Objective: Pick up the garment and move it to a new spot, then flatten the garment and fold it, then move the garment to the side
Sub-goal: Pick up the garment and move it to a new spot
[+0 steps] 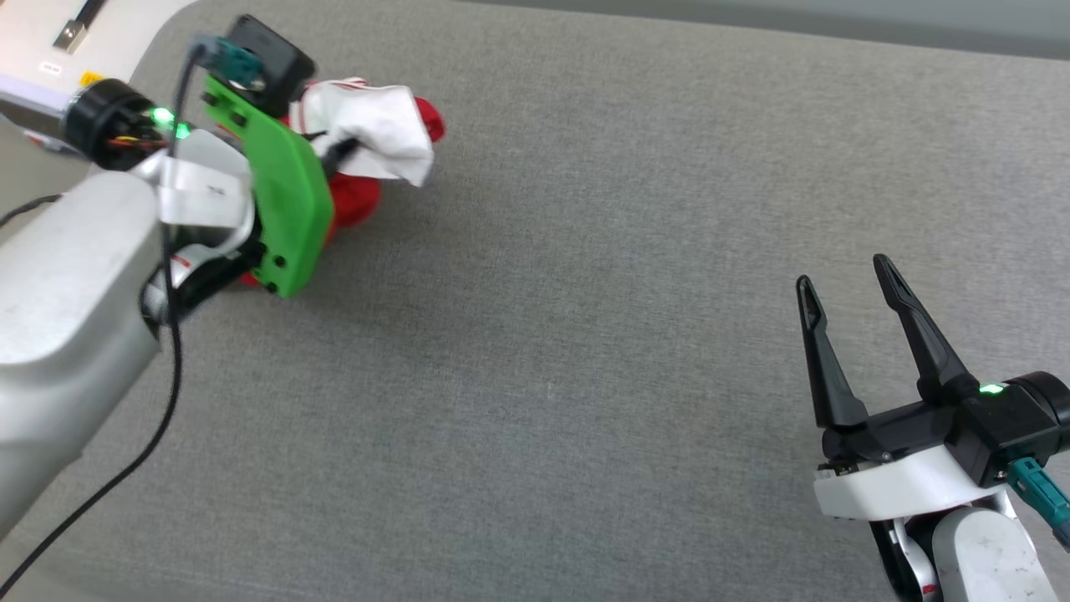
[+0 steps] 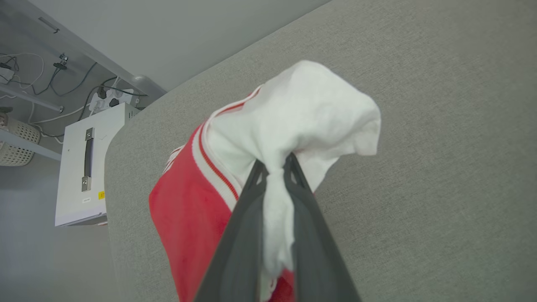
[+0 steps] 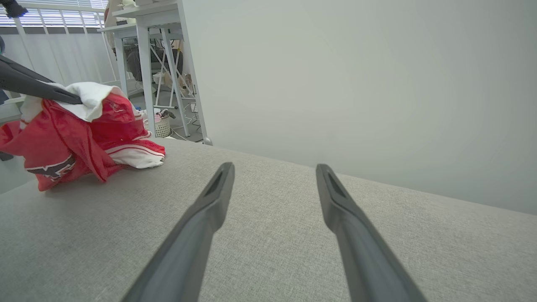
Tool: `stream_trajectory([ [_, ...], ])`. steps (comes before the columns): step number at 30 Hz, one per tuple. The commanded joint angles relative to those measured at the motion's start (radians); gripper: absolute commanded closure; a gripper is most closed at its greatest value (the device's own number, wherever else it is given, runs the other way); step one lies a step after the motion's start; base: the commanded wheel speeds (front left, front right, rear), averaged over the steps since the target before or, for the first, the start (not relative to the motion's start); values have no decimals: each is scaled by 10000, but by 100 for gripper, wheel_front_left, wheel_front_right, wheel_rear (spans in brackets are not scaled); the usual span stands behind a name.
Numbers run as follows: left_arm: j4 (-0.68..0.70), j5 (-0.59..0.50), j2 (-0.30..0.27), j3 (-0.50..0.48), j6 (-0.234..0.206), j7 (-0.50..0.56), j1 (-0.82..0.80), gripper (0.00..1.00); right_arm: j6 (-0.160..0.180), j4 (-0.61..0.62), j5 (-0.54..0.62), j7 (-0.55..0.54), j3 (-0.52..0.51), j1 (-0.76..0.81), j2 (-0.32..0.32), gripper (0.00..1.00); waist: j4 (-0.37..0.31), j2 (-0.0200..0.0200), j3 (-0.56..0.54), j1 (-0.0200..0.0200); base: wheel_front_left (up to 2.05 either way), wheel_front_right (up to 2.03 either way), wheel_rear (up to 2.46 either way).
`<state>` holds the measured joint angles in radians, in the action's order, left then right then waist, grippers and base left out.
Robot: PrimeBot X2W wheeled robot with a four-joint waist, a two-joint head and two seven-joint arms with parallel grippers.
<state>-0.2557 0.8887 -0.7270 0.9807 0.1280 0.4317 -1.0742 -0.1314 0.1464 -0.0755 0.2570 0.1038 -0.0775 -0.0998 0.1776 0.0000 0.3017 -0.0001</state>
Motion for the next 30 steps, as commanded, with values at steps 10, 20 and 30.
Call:
stream_trajectory([
  [10,957,-65,1458,1364,27,-102,-929,100,7,20,-130,47,-253,149,303,0,-1368,0,-284,1,0,0,0],
  [20,220,20,3809,2828,27,-799,-2180,100,7,112,-217,47,-552,-193,469,0,-2534,0,493,1,0,0,0],
  [30,-1083,-1046,6081,2992,27,-1013,-1260,100,7,315,-768,47,-1119,-628,494,0,-3212,0,1530,1,0,0,0],
])
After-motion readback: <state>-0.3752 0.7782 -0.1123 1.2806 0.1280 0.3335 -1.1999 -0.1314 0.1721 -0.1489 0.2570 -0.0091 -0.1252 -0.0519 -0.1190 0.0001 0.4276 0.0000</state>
